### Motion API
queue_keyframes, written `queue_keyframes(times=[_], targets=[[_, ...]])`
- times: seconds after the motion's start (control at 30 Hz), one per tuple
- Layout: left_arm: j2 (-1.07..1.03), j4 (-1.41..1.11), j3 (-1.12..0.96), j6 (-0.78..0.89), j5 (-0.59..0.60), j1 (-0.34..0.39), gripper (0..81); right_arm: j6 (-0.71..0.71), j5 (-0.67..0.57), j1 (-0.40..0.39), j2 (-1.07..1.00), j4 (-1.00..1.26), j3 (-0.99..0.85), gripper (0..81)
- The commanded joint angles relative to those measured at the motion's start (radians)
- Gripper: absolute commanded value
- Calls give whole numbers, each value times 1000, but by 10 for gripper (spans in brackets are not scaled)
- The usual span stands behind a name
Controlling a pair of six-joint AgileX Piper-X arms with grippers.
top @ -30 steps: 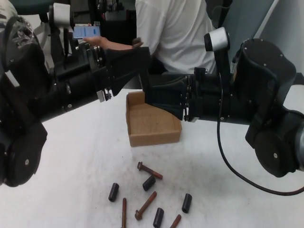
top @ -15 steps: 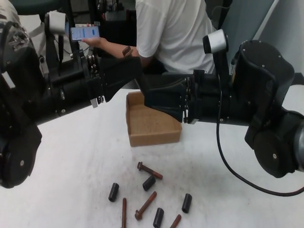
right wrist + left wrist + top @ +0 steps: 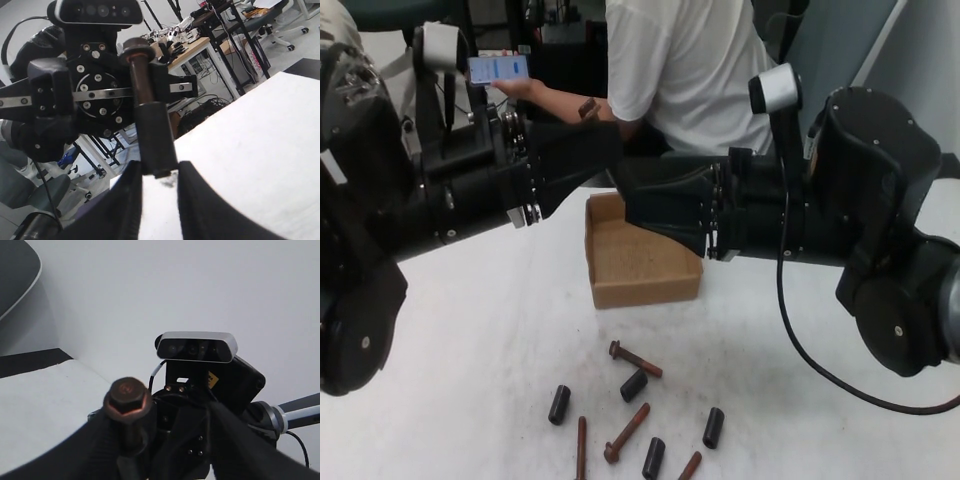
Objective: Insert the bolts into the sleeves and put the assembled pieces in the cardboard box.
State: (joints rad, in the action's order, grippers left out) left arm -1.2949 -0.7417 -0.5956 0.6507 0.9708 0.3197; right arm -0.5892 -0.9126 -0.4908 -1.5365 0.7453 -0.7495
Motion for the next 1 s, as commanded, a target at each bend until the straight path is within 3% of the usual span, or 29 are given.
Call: queue_keyframes(times=[0.0, 0.07, 0.77, 0.97], targets=[[1, 41, 10, 37, 81, 11, 555, -18, 60, 4, 13, 109, -24, 8], [1, 41, 10, 43, 81, 11, 590, -18, 51, 4, 13, 109, -24, 8], [1, 41, -49, 92, 90, 11, 590, -16, 24, 1, 13, 103, -24, 8], [1, 41, -69, 118, 133, 11, 590, 54, 24, -3, 13, -5, -24, 8]])
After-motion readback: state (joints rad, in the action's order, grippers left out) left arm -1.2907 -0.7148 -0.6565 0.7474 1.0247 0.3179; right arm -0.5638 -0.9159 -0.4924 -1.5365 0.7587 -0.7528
